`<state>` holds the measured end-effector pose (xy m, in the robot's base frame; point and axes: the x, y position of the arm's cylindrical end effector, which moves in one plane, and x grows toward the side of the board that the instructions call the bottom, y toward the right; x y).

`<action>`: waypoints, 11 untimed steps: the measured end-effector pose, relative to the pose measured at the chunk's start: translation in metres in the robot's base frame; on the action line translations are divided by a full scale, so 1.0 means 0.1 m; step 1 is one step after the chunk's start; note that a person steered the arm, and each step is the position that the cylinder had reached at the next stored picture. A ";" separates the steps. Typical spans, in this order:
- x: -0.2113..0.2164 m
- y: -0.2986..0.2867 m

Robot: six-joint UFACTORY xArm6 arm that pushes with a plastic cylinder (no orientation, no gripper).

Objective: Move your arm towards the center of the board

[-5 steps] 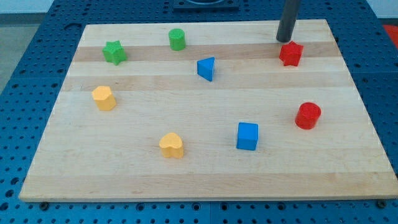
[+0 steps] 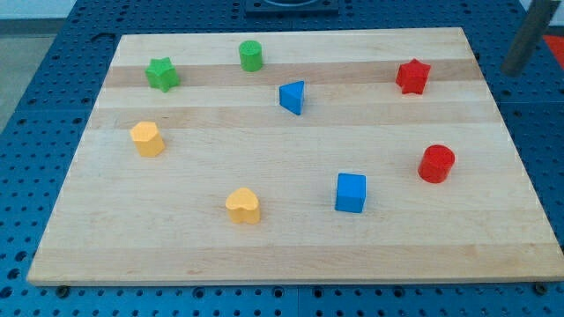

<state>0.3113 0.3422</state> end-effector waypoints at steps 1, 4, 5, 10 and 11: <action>0.07 -0.26; 0.98 -1.58; 1.02 -1.57; 1.11 -3.23; 1.11 -3.61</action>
